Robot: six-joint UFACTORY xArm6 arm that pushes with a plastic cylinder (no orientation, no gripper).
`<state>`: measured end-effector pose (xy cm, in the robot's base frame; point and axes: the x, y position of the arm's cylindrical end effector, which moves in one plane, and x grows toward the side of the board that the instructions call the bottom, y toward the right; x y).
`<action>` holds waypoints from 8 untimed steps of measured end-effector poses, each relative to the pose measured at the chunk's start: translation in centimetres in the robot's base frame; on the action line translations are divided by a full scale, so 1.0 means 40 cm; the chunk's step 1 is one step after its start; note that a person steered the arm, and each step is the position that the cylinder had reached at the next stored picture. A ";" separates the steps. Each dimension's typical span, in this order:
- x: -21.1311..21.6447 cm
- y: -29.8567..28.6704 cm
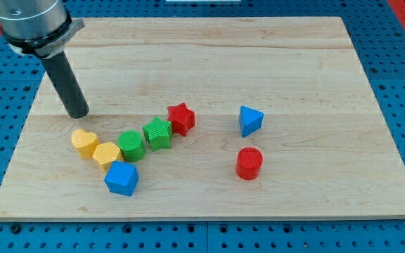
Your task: Move the yellow hexagon to the right side of the red star
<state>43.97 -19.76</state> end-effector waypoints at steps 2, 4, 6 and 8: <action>0.049 0.031; 0.114 -0.056; 0.255 0.032; 0.249 0.398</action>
<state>53.91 -3.83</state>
